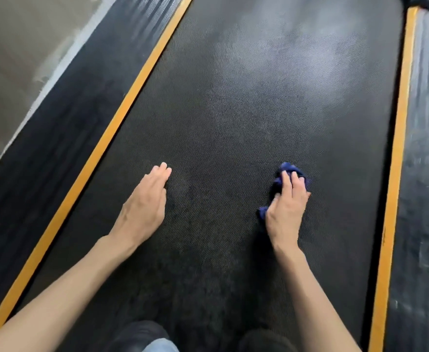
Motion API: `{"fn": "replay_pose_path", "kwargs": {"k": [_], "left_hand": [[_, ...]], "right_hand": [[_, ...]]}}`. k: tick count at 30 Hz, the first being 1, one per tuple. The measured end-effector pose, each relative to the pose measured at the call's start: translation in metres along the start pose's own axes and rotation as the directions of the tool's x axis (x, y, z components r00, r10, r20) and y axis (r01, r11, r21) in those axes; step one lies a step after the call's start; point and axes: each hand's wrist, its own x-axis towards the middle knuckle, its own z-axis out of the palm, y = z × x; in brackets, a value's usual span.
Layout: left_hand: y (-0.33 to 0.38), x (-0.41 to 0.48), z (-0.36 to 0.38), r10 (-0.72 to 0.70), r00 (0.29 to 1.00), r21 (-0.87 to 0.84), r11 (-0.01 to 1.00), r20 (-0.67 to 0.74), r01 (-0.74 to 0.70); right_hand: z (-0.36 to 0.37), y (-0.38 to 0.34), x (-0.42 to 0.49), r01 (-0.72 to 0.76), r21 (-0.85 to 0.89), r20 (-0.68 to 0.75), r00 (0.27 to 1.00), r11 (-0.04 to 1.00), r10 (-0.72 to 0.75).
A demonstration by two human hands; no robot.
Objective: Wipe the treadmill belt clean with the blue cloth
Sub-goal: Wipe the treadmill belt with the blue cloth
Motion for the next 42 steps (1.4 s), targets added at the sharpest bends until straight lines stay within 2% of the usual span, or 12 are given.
{"fn": "replay_pose_path", "kwargs": {"k": [3, 6, 7, 9, 12, 15, 19, 25, 28, 35, 40, 42], "left_hand": [[0.019, 0.004, 0.002, 0.059, 0.998, -0.014, 0.998, -0.015, -0.06], [0.036, 0.015, 0.008, 0.147, 0.986, -0.032, 0.988, -0.073, -0.15], [0.04, 0.019, 0.013, 0.151, 0.986, -0.068, 0.986, -0.066, -0.155], [0.047, 0.021, 0.029, 0.135, 0.991, -0.089, 0.987, -0.023, -0.137], [0.056, 0.017, 0.053, 0.124, 0.992, 0.068, 0.99, -0.037, -0.121], [0.055, 0.025, 0.062, 0.34, 0.94, 0.33, 0.891, -0.026, -0.313], [0.039, 0.058, 0.058, 0.55, 0.828, 0.385, 0.744, 0.111, -0.546], [-0.044, 0.14, -0.001, 0.1, 0.979, 0.3, 0.953, -0.179, -0.043], [-0.039, 0.134, 0.002, 0.057, 0.977, 0.229, 0.973, -0.207, -0.009], [0.039, 0.021, 0.049, 0.419, 0.907, 0.148, 0.896, 0.035, -0.419], [-0.011, 0.001, 0.015, 0.72, 0.64, 0.185, 0.613, 0.269, -0.768], [-0.039, 0.019, -0.006, 0.695, 0.683, 0.262, 0.632, 0.225, -0.729]], "right_hand": [[0.014, -0.051, -0.005, 0.03, 0.214, 0.271, 0.958, 0.976, -0.089], [0.023, -0.101, -0.028, 0.019, 0.533, 0.48, 0.816, 0.846, -0.321], [0.021, -0.106, -0.033, -0.031, 0.608, 0.487, 0.803, 0.793, -0.342], [0.01, -0.095, -0.026, -0.004, 0.645, 0.32, 0.91, 0.764, -0.265], [-0.001, -0.05, 0.003, 0.117, 0.427, 0.007, 0.991, 0.897, -0.132], [0.012, -0.027, 0.013, 0.225, 0.122, 0.102, 0.966, 0.967, -0.238], [0.027, -0.021, 0.003, 0.324, -0.19, 0.083, 0.946, 0.927, -0.314], [0.026, -0.025, 0.003, 0.32, -0.251, 0.086, 0.947, 0.914, -0.308], [0.027, -0.026, 0.002, 0.313, -0.264, 0.079, 0.95, 0.912, -0.303], [0.029, -0.025, 0.002, 0.298, -0.283, 0.061, 0.954, 0.912, -0.293], [0.028, -0.024, 0.003, 0.301, -0.274, 0.055, 0.953, 0.913, -0.297], [0.027, -0.025, 0.002, 0.303, -0.271, 0.061, 0.953, 0.914, -0.298]]}}
